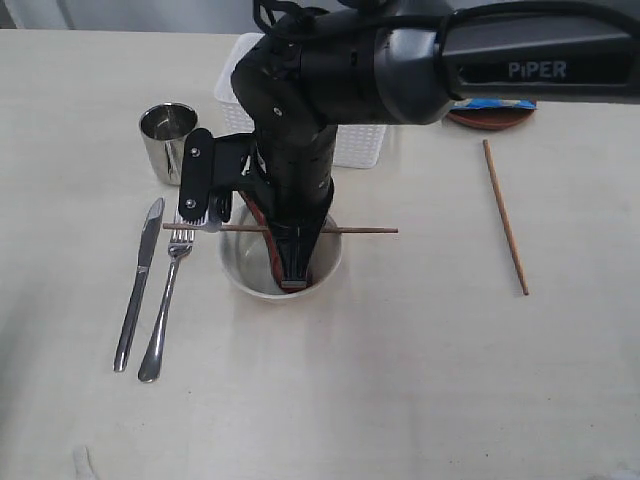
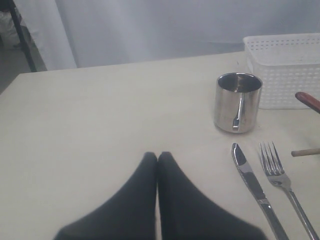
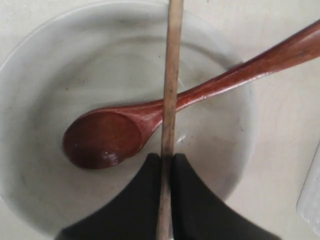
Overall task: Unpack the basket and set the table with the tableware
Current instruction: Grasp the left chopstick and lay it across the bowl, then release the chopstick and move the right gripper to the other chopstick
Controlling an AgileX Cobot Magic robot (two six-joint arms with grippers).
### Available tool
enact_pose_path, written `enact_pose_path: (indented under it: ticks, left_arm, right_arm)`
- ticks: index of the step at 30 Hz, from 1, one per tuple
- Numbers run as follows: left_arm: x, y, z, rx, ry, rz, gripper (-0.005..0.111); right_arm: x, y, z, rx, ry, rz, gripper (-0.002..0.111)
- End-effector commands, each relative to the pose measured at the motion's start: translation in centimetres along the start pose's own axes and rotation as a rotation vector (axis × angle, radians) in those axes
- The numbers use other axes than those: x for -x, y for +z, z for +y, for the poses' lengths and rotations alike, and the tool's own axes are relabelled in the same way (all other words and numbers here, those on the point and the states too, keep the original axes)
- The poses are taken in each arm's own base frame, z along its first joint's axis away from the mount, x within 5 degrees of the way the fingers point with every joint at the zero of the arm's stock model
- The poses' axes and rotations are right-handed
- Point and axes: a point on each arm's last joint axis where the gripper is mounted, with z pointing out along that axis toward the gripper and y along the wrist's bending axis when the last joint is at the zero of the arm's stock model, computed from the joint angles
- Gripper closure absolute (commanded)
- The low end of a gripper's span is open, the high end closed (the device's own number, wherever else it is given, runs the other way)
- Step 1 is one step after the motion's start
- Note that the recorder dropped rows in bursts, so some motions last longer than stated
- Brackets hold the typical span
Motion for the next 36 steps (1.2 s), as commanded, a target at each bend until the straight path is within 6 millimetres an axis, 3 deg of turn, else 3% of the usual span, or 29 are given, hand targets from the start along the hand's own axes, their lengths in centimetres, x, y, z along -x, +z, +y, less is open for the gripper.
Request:
enact_pose_path:
  ticks: [1, 6, 12, 14, 22, 29, 32, 36]
  left_arm:
    - [-0.1, 0.0, 0.0, -0.005, -0.002, 0.0, 0.107]
    - [-0.1, 0.0, 0.0, -0.005, -0.002, 0.0, 0.107]
    - [-0.1, 0.0, 0.0, -0.005, -0.002, 0.0, 0.107]
    - [-0.1, 0.0, 0.0, -0.005, -0.002, 0.0, 0.107]
    - [-0.1, 0.0, 0.0, -0.005, -0.002, 0.0, 0.107]
    - [-0.1, 0.0, 0.0, -0.005, -0.002, 0.0, 0.107]
    - [-0.1, 0.0, 0.0, -0.005, 0.0, 0.0, 0.107]
    - [-0.1, 0.0, 0.0, -0.005, 0.0, 0.0, 0.107]
  right_arm:
    - [-0.3, -0.1, -0.2, 0.012, 0.016, 0.015, 0.108]
    - [-0.3, -0.9, 0.0, 0.033, 0.043, -0.004, 0.106]
    - [-0.3, -1.3, 0.4, 0.072, 0.068, -0.004, 0.076]
    - [-0.3, -1.3, 0.4, 0.072, 0.068, -0.004, 0.072]
    - [-0.5, -1.7, -0.1, 0.017, 0.046, 0.002, 0.073]
    - [-0.8, -5.9, -1.1, -0.068, 0.141, -0.061, 0.073]
    - [-2.3, -7.7, -2.4, -0.141, 0.249, -0.069, 0.073]
    - [-7.2, -8.5, -6.0, -0.189, 0.541, -0.045, 0.073]
